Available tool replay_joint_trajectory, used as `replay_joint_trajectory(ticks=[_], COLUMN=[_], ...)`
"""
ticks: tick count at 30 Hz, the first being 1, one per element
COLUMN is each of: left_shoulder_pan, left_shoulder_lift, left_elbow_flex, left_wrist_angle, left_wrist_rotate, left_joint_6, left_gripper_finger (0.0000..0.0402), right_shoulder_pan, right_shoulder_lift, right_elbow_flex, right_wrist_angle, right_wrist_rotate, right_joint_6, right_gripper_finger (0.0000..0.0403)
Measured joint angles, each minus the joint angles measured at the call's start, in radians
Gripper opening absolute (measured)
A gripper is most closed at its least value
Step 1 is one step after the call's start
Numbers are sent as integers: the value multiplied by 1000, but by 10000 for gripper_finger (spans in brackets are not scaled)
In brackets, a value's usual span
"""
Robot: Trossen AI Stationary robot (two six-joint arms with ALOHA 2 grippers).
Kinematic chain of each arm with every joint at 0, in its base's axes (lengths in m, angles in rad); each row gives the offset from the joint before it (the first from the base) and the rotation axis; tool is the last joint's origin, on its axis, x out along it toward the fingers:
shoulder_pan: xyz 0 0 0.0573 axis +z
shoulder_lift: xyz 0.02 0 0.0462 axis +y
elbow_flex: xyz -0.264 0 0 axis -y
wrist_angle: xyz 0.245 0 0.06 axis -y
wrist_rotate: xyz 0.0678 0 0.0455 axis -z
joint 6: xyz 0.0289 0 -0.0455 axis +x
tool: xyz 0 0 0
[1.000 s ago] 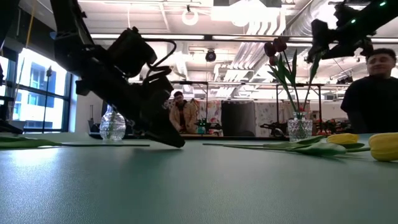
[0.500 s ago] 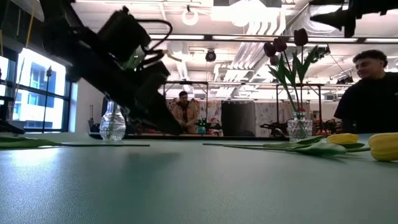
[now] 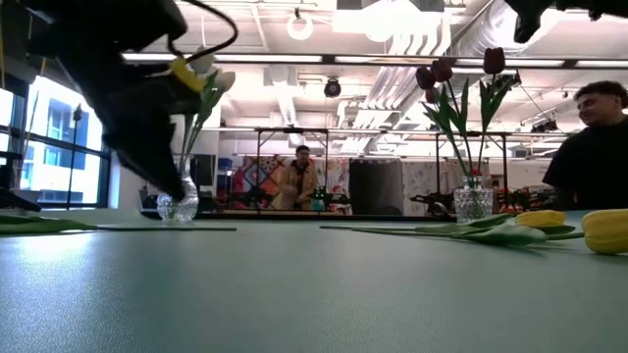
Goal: Sort flowers into vase by color
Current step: Put the yellow flower into the blue vase
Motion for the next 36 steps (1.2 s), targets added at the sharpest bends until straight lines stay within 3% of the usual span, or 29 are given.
replay_joint_trajectory(ticks=[3, 9, 20, 25, 30, 36], left_shoulder_pan=[-4, -11, -8, 1, 37, 77], left_shoulder_lift=[-45, -130, -161, -125, -104, -105], left_elbow_flex=[0, 0, 0, -33, -76, -124], left_wrist_angle=[-134, -337, -526, -514, -487, -431], left_wrist_rotate=[2, 21, -39, -104, -99, 4], left_joint_6=[-71, -175, -217, -200, -191, -173], left_gripper_finger=[65, 65, 65, 65, 65, 65], right_shoulder_pan=[46, 142, 279, 360, 439, 475], right_shoulder_lift=[22, 115, 292, 367, 451, 531], right_elbow_flex=[-62, -200, -262, -262, -262, -261], right_wrist_angle=[60, 158, 375, 476, 602, 654], right_wrist_rotate=[60, 322, 376, 489, 539, 542], right_joint_6=[9, 16, 7, -47, -94, -84], right_gripper_finger=[220, 220, 220, 220, 220, 220])
